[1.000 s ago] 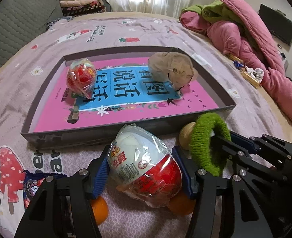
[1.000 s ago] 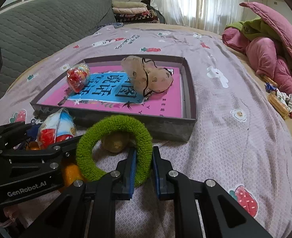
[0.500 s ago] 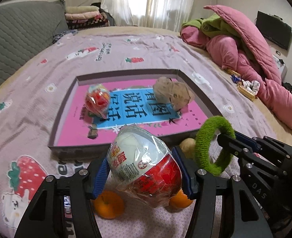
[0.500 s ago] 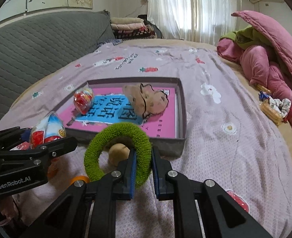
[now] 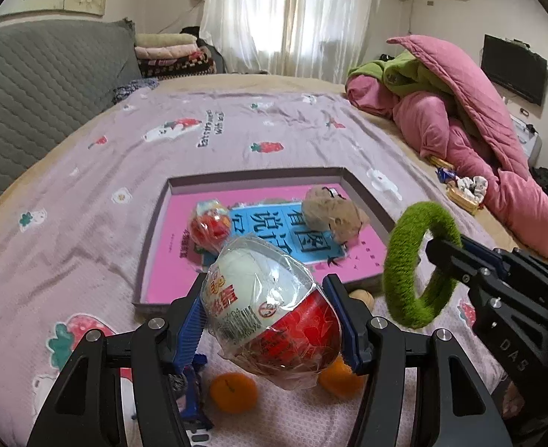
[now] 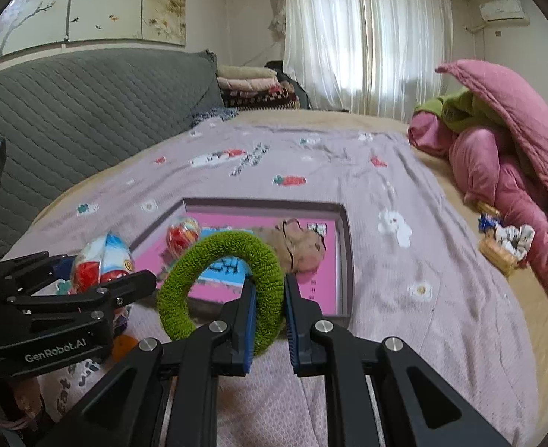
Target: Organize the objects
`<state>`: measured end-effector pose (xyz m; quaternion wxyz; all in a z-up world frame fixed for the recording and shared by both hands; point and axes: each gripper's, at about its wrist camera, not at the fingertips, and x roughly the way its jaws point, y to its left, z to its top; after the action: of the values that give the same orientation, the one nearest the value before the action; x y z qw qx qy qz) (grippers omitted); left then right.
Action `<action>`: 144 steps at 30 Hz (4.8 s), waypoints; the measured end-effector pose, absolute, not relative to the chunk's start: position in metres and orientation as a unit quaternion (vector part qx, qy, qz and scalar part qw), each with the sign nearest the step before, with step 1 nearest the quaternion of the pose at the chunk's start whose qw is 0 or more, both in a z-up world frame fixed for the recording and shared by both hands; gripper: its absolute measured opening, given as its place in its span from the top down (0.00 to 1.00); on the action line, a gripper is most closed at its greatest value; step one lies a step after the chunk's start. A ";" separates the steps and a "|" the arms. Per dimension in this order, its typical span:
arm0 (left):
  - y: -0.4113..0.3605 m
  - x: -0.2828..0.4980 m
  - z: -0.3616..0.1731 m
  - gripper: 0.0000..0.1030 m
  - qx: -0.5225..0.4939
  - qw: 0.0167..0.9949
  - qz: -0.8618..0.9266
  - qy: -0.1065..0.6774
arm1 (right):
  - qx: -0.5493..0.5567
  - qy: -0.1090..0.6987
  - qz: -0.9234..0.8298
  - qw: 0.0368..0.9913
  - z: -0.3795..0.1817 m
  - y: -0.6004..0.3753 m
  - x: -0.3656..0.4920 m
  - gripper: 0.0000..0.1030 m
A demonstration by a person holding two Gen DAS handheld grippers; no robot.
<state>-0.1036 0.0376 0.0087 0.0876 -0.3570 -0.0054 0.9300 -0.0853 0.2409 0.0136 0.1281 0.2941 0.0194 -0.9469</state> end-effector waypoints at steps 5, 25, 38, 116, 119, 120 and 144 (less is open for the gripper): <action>0.032 -0.107 0.015 0.40 -0.350 0.083 0.933 -0.007 | 0.276 0.023 -0.952 0.127 0.026 0.239 -0.083 0.86; -0.010 -0.165 0.046 0.40 -0.319 0.050 0.946 -0.003 | 0.230 0.022 -0.965 0.128 0.066 0.230 -0.126 0.86; -0.020 -0.199 0.042 0.40 -0.323 0.044 0.945 -0.004 | 0.227 0.027 -0.965 0.128 0.068 0.226 -0.156 0.86; 0.006 -0.220 -0.070 0.40 -0.421 0.067 0.904 0.035 | 0.374 0.067 -0.920 0.090 -0.056 0.236 -0.201 0.86; 0.007 -0.220 -0.070 0.40 -0.422 0.066 0.904 0.036 | 0.378 0.070 -0.919 0.089 -0.058 0.235 -0.202 0.86; 0.007 -0.221 -0.071 0.40 -0.422 0.066 0.904 0.036 | 0.379 0.070 -0.918 0.089 -0.058 0.235 -0.202 0.86; 0.005 -0.222 -0.072 0.40 -0.427 0.064 0.902 0.034 | 0.405 0.084 -0.902 0.121 -0.059 0.227 -0.195 0.85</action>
<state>-0.2217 0.0055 -0.0717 0.0643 -0.4266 0.0340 0.9015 -0.1951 0.2271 -0.0589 0.1205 0.4051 0.0841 -0.9024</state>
